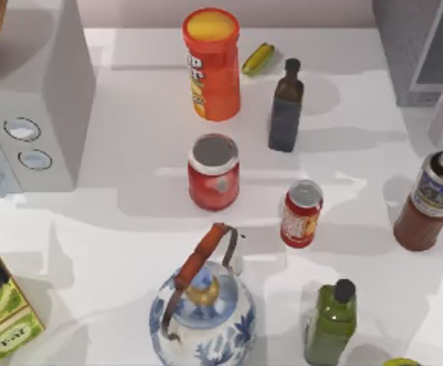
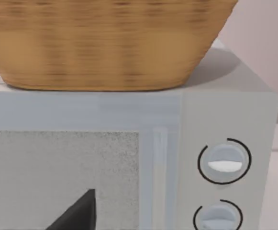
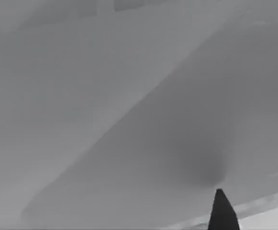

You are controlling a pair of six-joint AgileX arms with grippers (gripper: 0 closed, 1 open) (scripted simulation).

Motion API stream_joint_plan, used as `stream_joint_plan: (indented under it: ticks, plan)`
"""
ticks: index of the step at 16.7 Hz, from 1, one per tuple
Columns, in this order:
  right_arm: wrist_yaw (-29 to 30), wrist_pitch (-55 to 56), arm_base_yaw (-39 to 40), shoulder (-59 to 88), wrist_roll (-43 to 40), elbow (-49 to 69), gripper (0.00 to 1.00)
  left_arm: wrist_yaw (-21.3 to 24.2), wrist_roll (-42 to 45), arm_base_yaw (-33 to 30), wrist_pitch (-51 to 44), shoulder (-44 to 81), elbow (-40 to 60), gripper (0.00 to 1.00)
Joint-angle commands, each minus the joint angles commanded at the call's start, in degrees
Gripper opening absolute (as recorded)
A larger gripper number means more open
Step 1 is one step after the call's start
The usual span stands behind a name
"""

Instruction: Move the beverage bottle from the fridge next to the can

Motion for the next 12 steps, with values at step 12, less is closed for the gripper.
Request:
stream_joint_plan:
  ticks: [12]
  plan:
    - [11.0,4.8,11.2,-2.7,9.3,-4.0,1.00,0.0,0.0,0.0,0.0,0.0,0.0,1.00]
